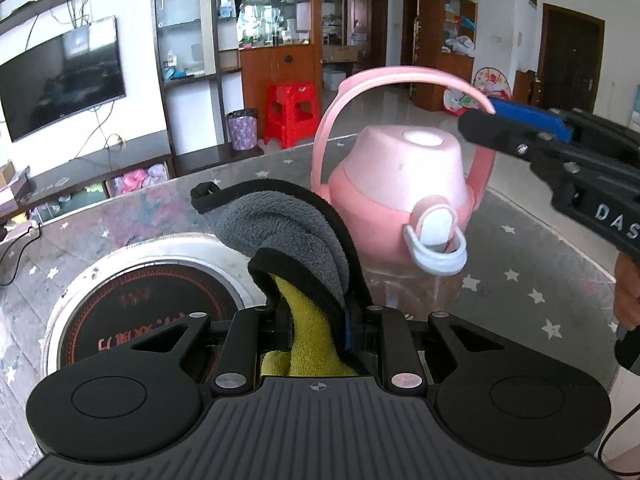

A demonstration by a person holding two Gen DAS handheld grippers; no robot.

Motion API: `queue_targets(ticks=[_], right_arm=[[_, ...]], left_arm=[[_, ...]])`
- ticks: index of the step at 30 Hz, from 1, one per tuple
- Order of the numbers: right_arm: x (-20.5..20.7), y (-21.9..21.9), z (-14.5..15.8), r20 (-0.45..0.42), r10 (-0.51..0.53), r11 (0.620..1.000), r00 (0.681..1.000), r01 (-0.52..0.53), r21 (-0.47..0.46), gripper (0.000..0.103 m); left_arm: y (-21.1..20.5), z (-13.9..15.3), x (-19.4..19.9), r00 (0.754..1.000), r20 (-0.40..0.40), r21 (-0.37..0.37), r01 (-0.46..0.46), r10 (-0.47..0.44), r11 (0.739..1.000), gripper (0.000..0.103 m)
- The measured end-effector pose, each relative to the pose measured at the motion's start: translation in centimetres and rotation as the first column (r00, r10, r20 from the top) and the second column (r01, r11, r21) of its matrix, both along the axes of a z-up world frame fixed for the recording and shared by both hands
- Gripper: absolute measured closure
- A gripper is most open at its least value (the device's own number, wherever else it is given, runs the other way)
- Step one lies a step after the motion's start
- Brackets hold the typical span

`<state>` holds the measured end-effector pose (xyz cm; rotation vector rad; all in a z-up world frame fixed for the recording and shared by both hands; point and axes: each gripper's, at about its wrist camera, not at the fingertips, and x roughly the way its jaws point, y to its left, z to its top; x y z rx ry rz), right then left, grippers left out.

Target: Clean container

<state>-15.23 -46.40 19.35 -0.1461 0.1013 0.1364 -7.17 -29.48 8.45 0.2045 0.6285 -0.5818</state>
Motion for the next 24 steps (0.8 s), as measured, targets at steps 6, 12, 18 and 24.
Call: queue_targets(ticks=[6, 12, 18, 24], right_arm=[[-0.1, 0.1, 0.2, 0.001, 0.001, 1.000, 1.000, -0.001, 0.003, 0.074], [0.0, 0.2, 0.2, -0.003, -0.004, 1.000, 1.000, 0.004, 0.004, 0.074], [0.2, 0.6, 0.2, -0.005, -0.004, 1.000, 1.000, 0.004, 0.006, 0.074], [0.0, 0.8, -0.1, -0.009, -0.004, 1.000, 1.000, 0.004, 0.006, 0.074]], left_arm=[[0.4, -1.1, 0.7, 0.999, -0.033, 0.000, -0.014, 0.014, 1.000, 0.082], [0.6, -2.2, 1.4, 0.998, -0.059, 0.003, -0.028, 0.028, 1.000, 0.082], [0.7, -3.5, 1.6, 0.995, -0.092, 0.014, -0.036, 0.037, 0.999, 0.082], [0.6, -4.8, 1.7, 0.991, -0.125, 0.023, -0.041, 0.044, 0.999, 0.082]])
